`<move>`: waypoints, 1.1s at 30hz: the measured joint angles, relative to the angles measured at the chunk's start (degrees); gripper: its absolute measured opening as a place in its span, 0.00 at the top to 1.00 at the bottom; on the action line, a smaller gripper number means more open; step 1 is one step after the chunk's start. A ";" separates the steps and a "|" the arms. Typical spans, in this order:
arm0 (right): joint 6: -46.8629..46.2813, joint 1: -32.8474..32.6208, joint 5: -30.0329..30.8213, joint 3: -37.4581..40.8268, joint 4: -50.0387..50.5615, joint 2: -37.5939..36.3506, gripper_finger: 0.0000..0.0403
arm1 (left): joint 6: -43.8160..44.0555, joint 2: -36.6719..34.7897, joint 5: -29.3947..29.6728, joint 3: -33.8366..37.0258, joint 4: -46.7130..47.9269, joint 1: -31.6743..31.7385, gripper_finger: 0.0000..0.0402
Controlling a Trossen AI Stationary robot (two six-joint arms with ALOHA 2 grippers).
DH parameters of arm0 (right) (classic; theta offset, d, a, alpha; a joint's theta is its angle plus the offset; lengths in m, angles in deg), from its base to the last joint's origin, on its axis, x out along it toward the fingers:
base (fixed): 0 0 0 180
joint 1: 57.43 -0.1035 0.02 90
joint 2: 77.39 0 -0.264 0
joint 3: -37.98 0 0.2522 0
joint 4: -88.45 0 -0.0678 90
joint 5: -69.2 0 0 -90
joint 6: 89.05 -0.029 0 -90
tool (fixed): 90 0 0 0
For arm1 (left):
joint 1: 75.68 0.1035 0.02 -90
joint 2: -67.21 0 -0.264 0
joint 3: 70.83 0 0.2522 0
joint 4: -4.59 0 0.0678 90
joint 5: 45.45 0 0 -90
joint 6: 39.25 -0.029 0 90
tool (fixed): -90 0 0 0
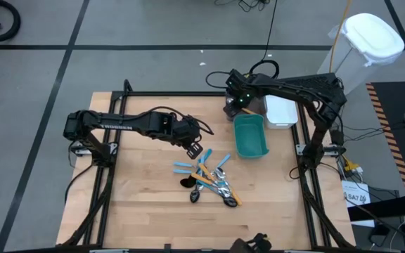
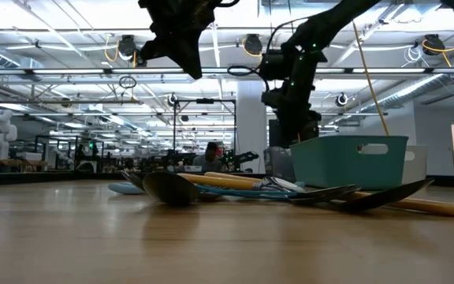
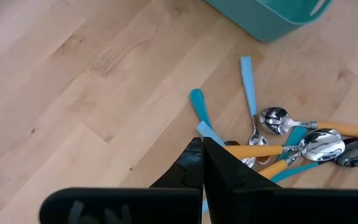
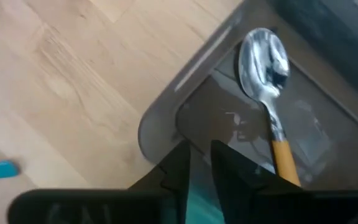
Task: Sort silverware by color (type)
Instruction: Put the orange spoon into the black bin
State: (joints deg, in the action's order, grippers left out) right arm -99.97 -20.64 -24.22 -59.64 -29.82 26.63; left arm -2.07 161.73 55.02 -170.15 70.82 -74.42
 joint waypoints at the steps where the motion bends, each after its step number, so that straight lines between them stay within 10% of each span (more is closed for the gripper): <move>1: 0.42 0.00 -0.04 0.00 -0.71 0.63 0.88 | 0.03 0.00 0.23 0.02 0.00 0.00 1.00; 33: -0.25 0.15 -1.31 -0.02 -4.71 -0.28 0.99 | 0.57 0.00 1.58 0.00 0.08 -0.40 1.00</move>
State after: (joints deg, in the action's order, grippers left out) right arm -100.22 -20.49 -25.54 -59.66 -34.53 26.35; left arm -1.50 161.73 56.60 -170.15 70.90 -74.82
